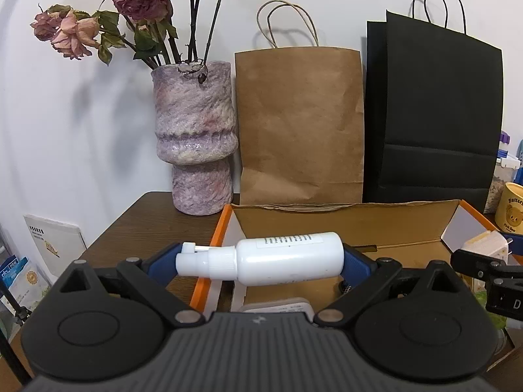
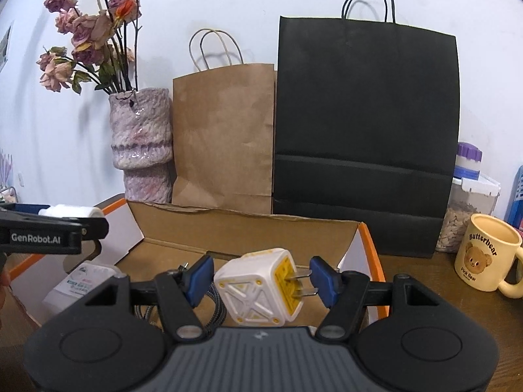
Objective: Organize rigid objects
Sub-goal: 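Open both grippers to drop the spray bottle and adapter into the box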
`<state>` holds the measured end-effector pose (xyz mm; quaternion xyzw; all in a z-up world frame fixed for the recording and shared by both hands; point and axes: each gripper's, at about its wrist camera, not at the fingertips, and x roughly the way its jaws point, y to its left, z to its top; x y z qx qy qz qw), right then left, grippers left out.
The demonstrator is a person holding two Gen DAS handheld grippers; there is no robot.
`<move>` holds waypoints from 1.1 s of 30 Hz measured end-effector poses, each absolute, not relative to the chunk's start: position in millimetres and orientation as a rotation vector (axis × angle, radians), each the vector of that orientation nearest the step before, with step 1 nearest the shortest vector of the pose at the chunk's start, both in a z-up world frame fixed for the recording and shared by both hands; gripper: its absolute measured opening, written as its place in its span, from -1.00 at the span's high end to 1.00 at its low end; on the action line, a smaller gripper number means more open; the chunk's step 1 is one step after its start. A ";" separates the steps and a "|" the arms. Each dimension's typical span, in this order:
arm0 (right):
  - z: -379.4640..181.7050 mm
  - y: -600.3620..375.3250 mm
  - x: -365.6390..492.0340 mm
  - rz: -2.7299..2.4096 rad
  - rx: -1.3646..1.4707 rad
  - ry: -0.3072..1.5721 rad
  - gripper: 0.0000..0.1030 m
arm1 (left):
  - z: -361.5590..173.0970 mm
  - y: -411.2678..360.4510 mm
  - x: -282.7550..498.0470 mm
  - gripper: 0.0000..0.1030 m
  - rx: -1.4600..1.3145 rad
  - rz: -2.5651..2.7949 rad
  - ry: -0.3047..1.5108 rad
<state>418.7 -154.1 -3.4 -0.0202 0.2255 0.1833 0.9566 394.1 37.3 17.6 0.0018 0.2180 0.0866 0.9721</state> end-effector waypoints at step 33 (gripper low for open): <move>5.5 -161.5 381.7 0.324 -0.047 0.343 -1.00 | 23.8 44.2 362.6 -1.00 -0.038 0.199 0.365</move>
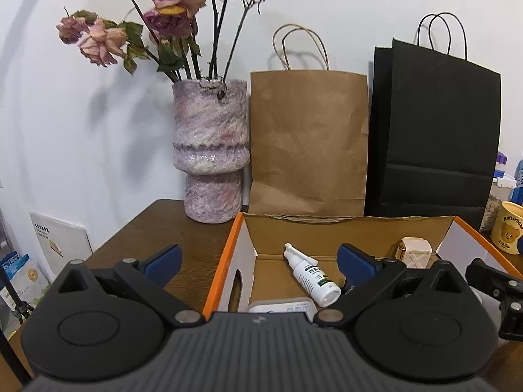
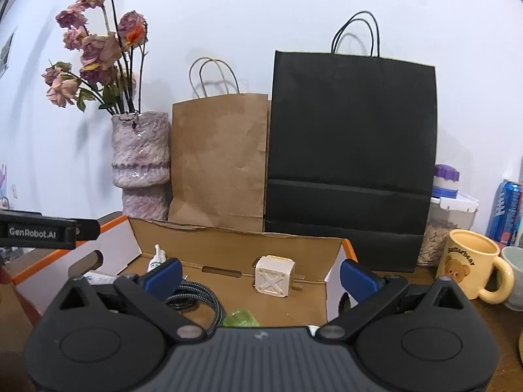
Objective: Organize rigid objects
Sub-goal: 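Open both grippers to drop the spray bottle and adapter into the box, then move both grippers out of the box toward the blue and white caps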
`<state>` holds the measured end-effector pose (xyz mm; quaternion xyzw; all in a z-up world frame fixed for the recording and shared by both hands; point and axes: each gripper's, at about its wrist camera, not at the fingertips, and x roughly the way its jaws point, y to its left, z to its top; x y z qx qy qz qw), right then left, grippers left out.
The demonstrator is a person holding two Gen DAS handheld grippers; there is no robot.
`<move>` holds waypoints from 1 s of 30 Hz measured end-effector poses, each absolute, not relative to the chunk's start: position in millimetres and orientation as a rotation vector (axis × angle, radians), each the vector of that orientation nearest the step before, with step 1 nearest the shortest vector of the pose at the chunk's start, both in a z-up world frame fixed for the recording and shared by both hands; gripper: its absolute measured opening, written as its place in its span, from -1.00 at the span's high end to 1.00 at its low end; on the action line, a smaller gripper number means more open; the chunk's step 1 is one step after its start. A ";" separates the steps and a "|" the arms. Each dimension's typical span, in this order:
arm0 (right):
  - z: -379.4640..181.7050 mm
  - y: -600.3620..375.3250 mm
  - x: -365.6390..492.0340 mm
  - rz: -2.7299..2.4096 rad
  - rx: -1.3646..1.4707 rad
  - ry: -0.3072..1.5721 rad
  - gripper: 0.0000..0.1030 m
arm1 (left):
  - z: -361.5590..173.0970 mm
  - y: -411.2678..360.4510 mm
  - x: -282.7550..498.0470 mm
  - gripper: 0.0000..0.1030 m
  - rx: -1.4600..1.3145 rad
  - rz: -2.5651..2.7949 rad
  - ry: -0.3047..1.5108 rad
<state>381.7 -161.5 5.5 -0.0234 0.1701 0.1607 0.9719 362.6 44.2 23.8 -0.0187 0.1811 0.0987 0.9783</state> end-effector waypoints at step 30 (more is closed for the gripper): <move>-7.9 -184.6 246.1 0.318 -0.057 0.426 -1.00 | -7.3 55.6 239.6 -1.00 -0.004 0.215 0.472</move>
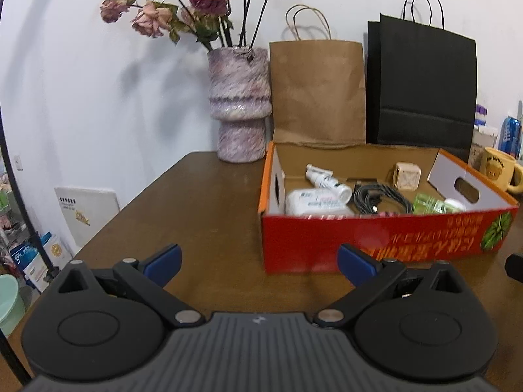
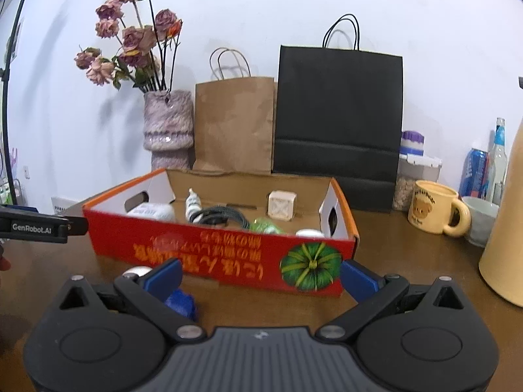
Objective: Organize rigid objects
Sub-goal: 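Move both grippers out of the box toward the blue and white caps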
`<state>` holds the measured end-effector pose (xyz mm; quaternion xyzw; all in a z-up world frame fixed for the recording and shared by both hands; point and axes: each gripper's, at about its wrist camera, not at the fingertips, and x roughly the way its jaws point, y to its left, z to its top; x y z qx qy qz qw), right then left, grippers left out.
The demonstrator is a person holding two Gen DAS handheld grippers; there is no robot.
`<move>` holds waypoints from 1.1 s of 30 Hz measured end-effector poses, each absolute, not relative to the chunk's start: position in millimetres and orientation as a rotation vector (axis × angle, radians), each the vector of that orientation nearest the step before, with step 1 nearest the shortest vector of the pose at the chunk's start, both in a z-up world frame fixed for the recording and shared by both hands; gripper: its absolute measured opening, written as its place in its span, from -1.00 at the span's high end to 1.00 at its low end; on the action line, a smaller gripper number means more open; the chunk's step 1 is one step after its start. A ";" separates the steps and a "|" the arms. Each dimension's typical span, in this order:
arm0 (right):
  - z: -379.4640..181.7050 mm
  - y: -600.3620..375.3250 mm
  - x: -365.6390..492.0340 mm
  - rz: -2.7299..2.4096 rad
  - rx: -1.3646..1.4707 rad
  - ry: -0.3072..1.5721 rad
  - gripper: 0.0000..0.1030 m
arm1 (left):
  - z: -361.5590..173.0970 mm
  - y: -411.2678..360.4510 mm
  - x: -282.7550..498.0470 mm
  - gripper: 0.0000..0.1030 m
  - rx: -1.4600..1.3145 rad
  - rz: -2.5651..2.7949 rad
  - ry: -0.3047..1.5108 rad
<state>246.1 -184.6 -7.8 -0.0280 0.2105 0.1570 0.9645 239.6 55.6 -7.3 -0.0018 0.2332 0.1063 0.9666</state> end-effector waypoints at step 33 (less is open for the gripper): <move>-33.0 -146.0 256.4 0.399 -0.083 0.629 -0.98 | -12.5 73.9 216.1 -1.00 -0.014 0.246 0.547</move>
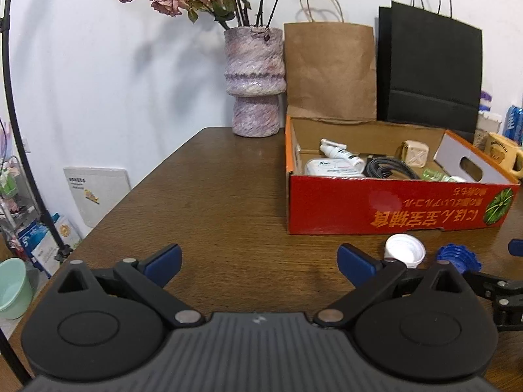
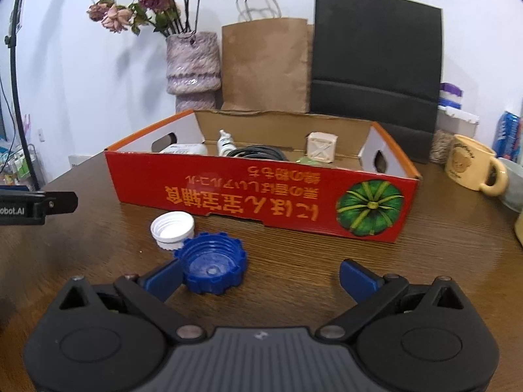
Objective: Organize rigid objects
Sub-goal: 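Move both grippers out of the box toward the blue and white caps, then grasp the blue bottle cap with the right gripper while the left gripper moves to the white cap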
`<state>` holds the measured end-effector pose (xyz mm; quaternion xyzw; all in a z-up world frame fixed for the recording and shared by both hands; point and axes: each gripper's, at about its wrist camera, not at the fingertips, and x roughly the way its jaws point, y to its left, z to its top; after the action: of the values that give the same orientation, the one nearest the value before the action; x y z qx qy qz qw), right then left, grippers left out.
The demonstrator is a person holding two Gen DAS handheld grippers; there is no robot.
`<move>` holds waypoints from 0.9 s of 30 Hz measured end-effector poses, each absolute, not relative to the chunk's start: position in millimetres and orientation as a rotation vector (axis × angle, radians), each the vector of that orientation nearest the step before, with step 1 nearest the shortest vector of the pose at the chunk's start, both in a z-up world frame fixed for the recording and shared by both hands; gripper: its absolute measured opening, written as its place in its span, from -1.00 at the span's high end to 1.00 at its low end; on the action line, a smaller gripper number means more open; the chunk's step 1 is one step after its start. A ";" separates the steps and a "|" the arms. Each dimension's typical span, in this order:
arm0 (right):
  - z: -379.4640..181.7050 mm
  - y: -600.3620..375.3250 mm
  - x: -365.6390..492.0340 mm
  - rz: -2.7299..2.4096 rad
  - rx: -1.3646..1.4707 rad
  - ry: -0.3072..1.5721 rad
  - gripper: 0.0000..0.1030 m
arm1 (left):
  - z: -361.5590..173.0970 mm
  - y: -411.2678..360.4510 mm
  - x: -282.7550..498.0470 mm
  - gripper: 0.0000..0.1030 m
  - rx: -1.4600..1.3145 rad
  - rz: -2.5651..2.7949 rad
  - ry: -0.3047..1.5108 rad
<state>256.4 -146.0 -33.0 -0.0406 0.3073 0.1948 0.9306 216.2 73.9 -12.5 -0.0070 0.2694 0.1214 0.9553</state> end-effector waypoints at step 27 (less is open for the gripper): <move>-35.4 -119.5 281.0 0.467 -0.065 0.636 -0.03 | -14.4 102.4 226.5 -1.00 -0.012 0.307 0.636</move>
<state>281.0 -119.5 -35.4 -0.0319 0.3096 0.2274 0.9227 226.5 102.4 -14.4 -0.0060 0.3112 0.1502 0.9384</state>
